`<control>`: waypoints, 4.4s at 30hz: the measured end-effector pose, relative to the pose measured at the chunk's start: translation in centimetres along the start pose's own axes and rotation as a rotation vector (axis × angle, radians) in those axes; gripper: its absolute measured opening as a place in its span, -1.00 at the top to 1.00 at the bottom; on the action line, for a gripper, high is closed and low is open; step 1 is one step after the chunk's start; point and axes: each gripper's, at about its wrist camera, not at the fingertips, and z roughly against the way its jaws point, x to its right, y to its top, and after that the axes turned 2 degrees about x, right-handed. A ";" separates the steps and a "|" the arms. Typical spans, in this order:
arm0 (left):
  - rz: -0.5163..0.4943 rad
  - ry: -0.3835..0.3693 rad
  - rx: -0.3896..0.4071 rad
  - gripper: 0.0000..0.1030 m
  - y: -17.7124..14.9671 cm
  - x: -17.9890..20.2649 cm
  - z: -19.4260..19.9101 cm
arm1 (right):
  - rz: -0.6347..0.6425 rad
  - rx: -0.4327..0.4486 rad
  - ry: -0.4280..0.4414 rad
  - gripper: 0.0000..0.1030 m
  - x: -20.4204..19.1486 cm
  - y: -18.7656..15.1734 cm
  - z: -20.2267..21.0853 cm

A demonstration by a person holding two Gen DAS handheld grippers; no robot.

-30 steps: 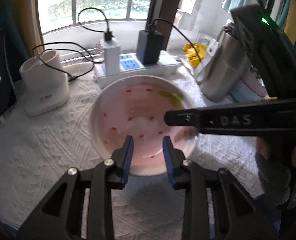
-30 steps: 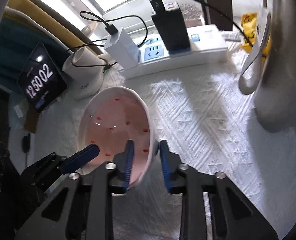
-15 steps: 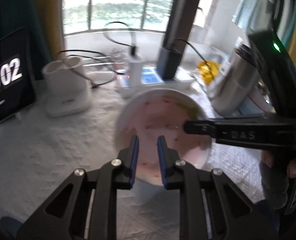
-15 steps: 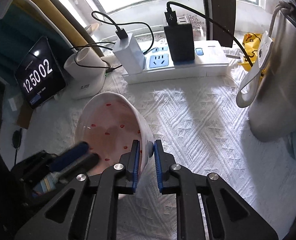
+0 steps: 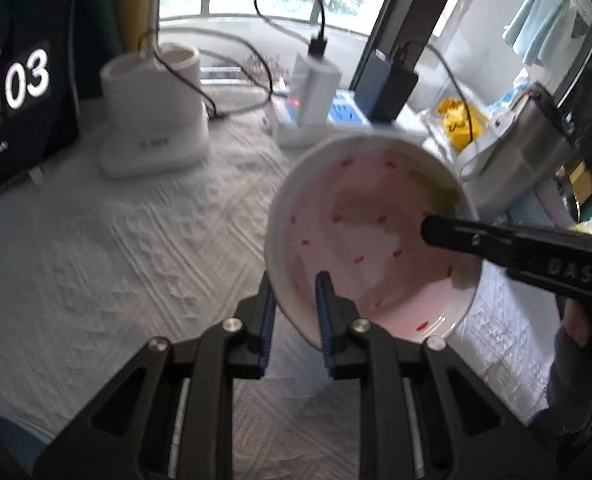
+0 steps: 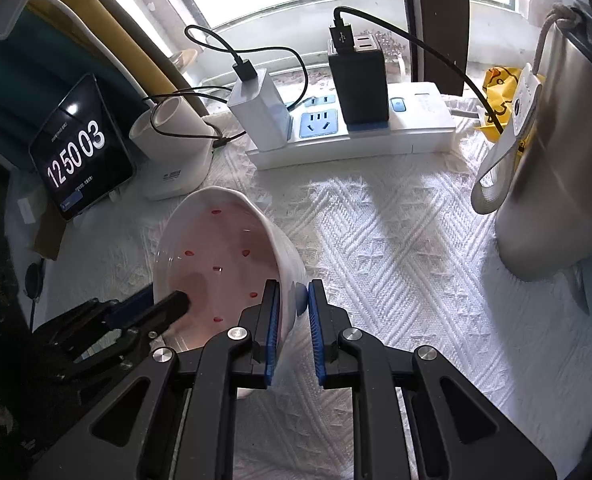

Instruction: Organize plates and bowls

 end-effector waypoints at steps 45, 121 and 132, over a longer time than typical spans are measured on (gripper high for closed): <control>-0.078 -0.084 0.295 0.61 -2.7 2.7 13.5 | -0.032 0.199 0.003 0.72 -4.1 -4.3 10.7; -0.169 -0.146 0.201 0.61 -16.4 6.3 17.0 | -0.124 0.170 -0.058 0.72 -3.5 -20.5 14.2; -0.193 -0.139 0.185 0.57 -16.5 6.7 16.4 | -0.135 0.156 -0.064 0.71 -3.1 -20.8 13.9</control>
